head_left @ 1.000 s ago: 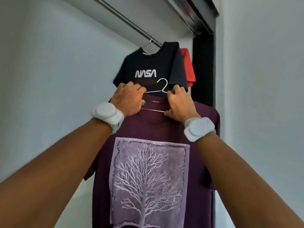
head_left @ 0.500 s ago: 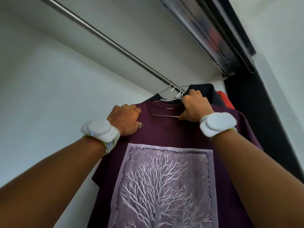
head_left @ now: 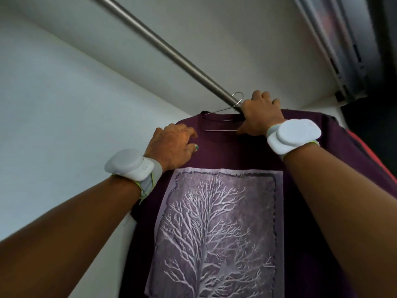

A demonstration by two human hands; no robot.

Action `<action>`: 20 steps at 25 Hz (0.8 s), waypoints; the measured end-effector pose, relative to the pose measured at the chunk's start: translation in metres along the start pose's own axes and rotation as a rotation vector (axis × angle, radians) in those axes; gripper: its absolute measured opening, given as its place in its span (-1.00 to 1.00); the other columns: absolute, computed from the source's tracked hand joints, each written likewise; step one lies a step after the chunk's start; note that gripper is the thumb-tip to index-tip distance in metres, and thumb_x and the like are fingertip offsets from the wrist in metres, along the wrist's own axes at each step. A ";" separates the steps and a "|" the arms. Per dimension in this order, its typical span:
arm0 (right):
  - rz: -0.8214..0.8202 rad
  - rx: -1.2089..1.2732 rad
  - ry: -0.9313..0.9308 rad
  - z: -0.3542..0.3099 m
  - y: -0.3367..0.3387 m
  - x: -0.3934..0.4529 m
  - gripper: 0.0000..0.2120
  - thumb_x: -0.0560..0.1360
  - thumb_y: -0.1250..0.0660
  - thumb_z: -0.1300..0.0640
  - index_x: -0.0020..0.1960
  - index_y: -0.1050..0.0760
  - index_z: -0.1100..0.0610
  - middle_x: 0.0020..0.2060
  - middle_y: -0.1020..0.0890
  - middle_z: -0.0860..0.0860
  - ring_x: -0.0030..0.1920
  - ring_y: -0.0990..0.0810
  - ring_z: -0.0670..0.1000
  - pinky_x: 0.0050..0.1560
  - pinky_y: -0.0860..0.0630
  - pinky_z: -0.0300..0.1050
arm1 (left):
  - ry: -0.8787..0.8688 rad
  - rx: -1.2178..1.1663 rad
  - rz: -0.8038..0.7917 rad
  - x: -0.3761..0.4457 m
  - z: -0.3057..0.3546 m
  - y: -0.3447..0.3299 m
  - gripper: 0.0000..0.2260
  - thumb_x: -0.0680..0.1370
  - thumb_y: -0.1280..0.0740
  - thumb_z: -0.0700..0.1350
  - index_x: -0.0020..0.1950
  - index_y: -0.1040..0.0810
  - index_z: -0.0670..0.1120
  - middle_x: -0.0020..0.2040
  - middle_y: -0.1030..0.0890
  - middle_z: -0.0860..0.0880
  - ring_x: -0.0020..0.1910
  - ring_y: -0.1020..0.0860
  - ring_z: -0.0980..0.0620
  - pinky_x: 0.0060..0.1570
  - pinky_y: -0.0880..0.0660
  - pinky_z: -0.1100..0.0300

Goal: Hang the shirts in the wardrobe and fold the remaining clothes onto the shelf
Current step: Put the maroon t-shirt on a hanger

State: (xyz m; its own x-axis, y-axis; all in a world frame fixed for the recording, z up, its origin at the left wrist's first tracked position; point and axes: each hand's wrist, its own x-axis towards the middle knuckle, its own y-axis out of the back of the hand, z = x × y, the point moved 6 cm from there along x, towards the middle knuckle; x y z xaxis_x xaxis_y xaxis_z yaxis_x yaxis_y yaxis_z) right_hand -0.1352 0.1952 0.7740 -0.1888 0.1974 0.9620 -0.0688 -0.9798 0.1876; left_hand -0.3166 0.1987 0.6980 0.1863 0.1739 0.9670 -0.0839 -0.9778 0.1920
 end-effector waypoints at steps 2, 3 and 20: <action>0.013 -0.002 0.019 -0.005 -0.006 0.007 -0.42 0.37 -0.50 -0.03 0.27 -0.43 0.20 0.28 -0.33 0.22 0.33 -0.27 0.29 0.35 -0.22 0.28 | 0.011 -0.007 0.012 0.004 -0.005 -0.006 -0.67 0.58 -0.21 0.08 0.32 -0.47 0.02 0.28 -0.50 -0.01 0.28 -0.41 -0.07 0.29 -0.29 -0.02; 0.020 -0.011 0.021 -0.006 -0.008 0.008 -0.44 0.35 -0.51 -0.01 0.25 -0.44 0.20 0.26 -0.34 0.22 0.31 -0.28 0.29 0.34 -0.23 0.27 | 0.024 -0.019 0.012 0.005 -0.007 -0.007 -0.67 0.58 -0.22 0.07 0.31 -0.47 0.02 0.27 -0.51 -0.01 0.28 -0.41 -0.07 0.29 -0.29 -0.03; 0.067 0.223 -0.084 -0.010 -0.010 -0.198 -0.70 0.53 -0.29 0.04 0.20 -0.51 0.14 0.24 -0.40 0.14 0.27 -0.32 0.20 0.18 -0.32 0.11 | -0.004 -0.223 0.029 -0.127 0.098 -0.023 -0.77 0.56 -0.19 -0.08 0.11 -0.59 0.05 0.08 -0.59 0.00 0.06 -0.56 -0.09 0.12 -0.43 -0.06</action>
State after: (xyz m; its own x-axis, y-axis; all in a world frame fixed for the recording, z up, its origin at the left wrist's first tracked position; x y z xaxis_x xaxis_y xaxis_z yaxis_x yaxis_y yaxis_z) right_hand -0.1067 0.1666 0.5795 -0.1028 0.1373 0.9852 0.1613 -0.9750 0.1527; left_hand -0.2429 0.1876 0.5540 0.1845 0.1447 0.9721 -0.3041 -0.9322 0.1964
